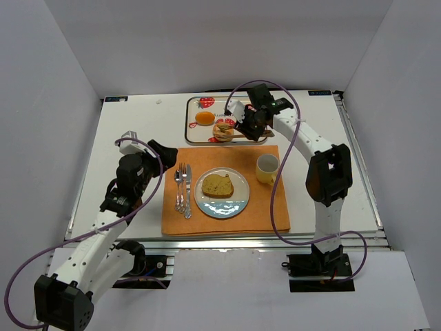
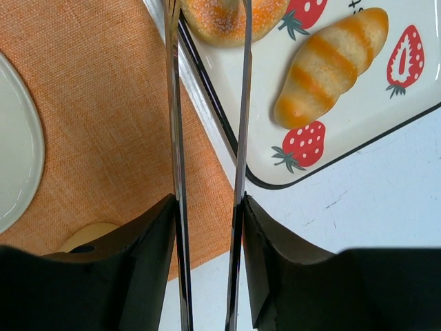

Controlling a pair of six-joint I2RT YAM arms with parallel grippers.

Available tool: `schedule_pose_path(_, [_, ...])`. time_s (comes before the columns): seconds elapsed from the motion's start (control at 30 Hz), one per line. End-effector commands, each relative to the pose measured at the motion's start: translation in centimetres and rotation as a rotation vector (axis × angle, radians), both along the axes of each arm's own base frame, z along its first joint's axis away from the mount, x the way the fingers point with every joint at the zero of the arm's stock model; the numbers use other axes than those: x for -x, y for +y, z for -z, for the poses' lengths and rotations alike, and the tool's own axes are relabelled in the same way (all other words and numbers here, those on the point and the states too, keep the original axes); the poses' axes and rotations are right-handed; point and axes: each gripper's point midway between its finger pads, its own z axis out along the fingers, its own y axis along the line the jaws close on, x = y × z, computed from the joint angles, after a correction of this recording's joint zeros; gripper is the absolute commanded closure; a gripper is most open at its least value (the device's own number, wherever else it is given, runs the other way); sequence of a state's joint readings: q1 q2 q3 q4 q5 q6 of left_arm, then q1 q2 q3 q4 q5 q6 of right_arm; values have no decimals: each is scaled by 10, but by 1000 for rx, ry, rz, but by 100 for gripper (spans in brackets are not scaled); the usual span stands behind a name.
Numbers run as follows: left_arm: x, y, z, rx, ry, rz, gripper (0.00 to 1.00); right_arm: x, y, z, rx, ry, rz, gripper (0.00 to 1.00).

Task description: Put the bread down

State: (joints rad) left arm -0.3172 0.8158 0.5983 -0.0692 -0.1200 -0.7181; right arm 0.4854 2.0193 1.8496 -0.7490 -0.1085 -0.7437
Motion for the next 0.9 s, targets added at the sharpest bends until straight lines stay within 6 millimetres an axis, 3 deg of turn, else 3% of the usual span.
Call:
schedule_pose_path(0.0, [-2,-2,-6,3,-27,11,8,-1,2,-14,6,-11,-4,53])
schedule_pose_path(0.47, [-1,-2,-4,0,-26,12,8,4,9,4,41,35,-6,55])
schedule_pose_path(0.67, [0,-1,-3,0,-23,9,8,2,9,3,42,28,-1,74])
schedule_pose_path(0.8, [0,-1,-3,0,-24,9,8,-1,10,-10,22,-7,-1,93])
schedule_pose_path(0.87, [0,-2,-4,0,-26,10,8,-4,12,-20,-3,-35,2,98])
